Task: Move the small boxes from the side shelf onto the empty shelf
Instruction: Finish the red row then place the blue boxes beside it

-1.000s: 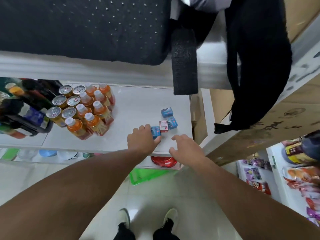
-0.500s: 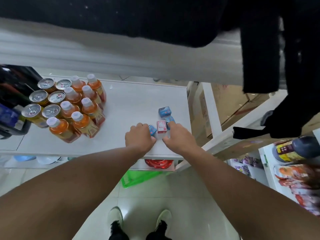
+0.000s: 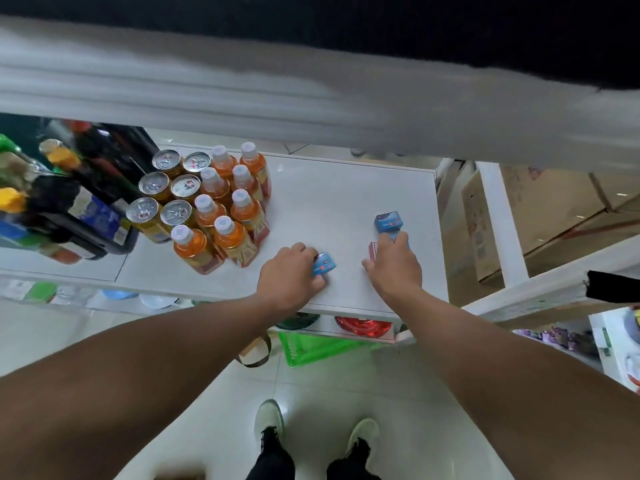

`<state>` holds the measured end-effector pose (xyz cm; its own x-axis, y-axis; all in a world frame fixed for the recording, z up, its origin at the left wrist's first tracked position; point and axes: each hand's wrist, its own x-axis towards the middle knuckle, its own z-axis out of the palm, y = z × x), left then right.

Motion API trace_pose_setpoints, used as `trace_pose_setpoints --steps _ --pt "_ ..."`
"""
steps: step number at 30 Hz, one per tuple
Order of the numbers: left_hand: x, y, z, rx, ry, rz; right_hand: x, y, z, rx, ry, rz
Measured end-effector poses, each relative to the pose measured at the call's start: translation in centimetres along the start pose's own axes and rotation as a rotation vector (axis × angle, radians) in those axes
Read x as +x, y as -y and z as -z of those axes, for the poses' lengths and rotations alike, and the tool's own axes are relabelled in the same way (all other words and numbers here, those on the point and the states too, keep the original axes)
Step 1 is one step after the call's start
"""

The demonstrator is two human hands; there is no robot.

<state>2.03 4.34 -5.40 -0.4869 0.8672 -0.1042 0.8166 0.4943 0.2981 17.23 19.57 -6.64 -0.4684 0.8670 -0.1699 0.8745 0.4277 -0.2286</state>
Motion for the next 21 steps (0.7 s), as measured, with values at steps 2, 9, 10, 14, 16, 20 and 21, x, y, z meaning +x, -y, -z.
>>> trace_pose_setpoints --steps 2,9,10,14,16,20,21 --pt "-0.4 0.4 0.1 -0.014 -0.009 0.003 -0.2 0.2 -0.8 0.015 -0.034 0.003" --pt "-1.8 0.7 1.6 -0.032 0.003 0.030 -3.3 -0.5 -0.4 0.071 0.035 0.154" --pt "-2.0 0.6 1.9 -0.031 0.004 0.035 -4.0 -0.8 0.1 0.064 0.045 0.172" --pt "-2.8 -0.5 3.2 -0.037 -0.008 0.051 -6.7 -3.2 2.4 0.056 0.067 0.232" --pt "-3.5 -1.5 4.1 -0.034 -0.012 0.050 -7.9 -4.5 3.7 0.051 0.080 0.236" --pt "-5.5 -3.9 5.7 -0.028 -0.001 0.043 -10.3 -7.1 5.8 0.035 0.070 0.234" --pt "-6.1 -4.5 6.0 -0.025 0.005 0.038 -10.8 -7.5 6.2 0.035 0.056 0.242"
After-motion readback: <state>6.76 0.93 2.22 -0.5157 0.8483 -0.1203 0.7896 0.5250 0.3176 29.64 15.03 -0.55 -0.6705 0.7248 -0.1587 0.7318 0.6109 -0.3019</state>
